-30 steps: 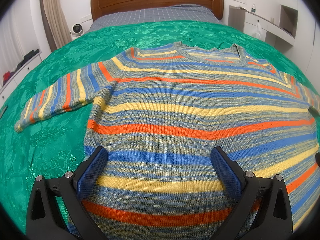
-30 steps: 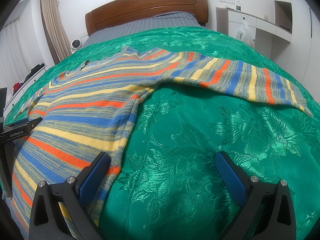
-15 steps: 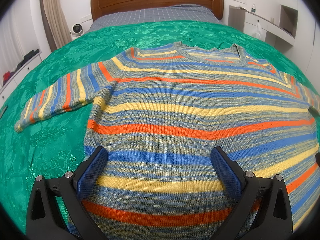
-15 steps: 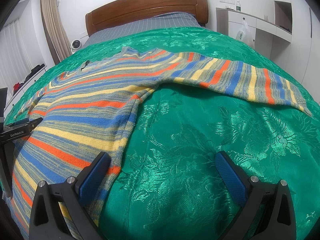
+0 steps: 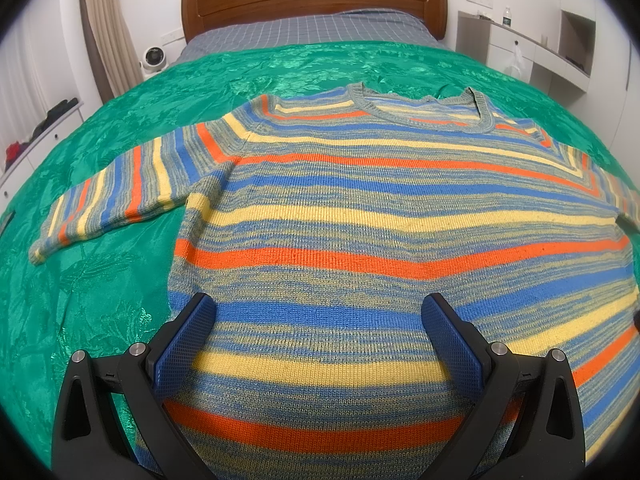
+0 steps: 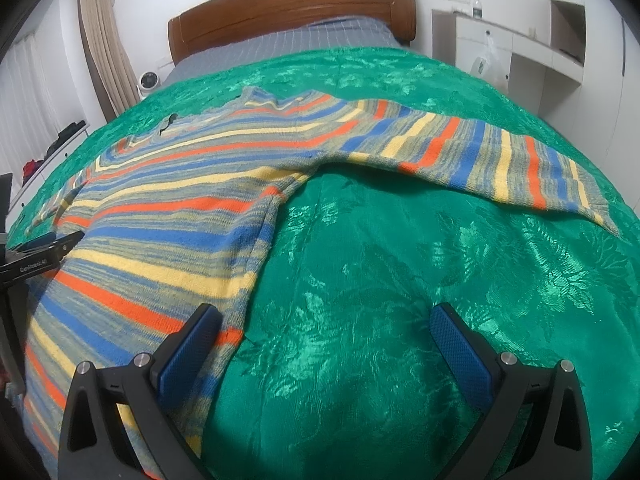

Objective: Fold small clothes
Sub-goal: 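Grasp the sweater sleeve cuff with the right gripper and fold it across the body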

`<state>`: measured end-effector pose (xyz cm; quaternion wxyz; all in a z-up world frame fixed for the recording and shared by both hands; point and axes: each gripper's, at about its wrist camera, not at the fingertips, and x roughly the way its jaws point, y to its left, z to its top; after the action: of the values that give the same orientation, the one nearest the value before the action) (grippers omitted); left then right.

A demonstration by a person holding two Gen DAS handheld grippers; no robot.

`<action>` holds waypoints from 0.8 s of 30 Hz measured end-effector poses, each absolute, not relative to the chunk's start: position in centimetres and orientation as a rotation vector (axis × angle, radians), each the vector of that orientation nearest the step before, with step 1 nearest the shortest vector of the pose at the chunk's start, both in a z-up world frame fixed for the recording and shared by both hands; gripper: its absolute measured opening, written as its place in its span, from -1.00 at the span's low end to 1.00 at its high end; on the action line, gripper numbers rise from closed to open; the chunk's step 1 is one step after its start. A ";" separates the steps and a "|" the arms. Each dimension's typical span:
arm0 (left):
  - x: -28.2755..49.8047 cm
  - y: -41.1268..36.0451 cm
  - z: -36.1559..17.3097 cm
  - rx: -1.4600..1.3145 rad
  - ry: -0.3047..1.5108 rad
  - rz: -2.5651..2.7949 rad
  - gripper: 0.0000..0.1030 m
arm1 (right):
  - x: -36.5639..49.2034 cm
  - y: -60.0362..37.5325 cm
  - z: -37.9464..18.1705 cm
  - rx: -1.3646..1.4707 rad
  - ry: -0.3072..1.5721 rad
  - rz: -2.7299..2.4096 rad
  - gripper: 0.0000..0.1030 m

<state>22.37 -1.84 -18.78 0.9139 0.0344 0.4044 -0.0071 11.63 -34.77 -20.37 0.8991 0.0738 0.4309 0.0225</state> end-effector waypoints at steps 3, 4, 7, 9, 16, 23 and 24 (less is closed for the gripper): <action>22.3 -1.9 -18.8 0.072 0.833 -0.015 0.99 | 11.1 -37.2 -18.7 0.223 0.912 0.082 0.97; 22.4 -1.8 -18.8 0.072 0.833 -0.015 0.99 | 10.7 -38.9 -17.8 0.271 0.885 0.074 0.97; 22.4 -1.8 -18.8 0.071 0.833 -0.015 0.99 | 10.2 -45.0 -15.7 0.420 0.815 0.003 0.97; 22.4 -1.9 -18.8 0.070 0.833 -0.016 0.99 | 10.2 -50.3 -15.1 0.564 0.791 -0.066 0.95; 22.4 -1.8 -18.8 0.068 0.833 -0.016 0.99 | 12.3 -60.8 -16.9 0.975 0.813 -0.088 0.79; 23.1 -1.7 -18.4 0.055 0.918 -0.066 0.99 | 15.9 -62.7 -19.9 0.997 0.904 -0.116 0.64; 23.3 -1.6 -18.1 0.053 0.955 -0.102 0.99 | 16.1 -62.9 -20.1 1.006 0.895 -0.120 0.64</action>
<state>23.32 -1.65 -18.06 0.8865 0.0257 0.4594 -0.0492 16.07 -62.92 -20.08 0.7800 0.4657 0.4144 -0.0554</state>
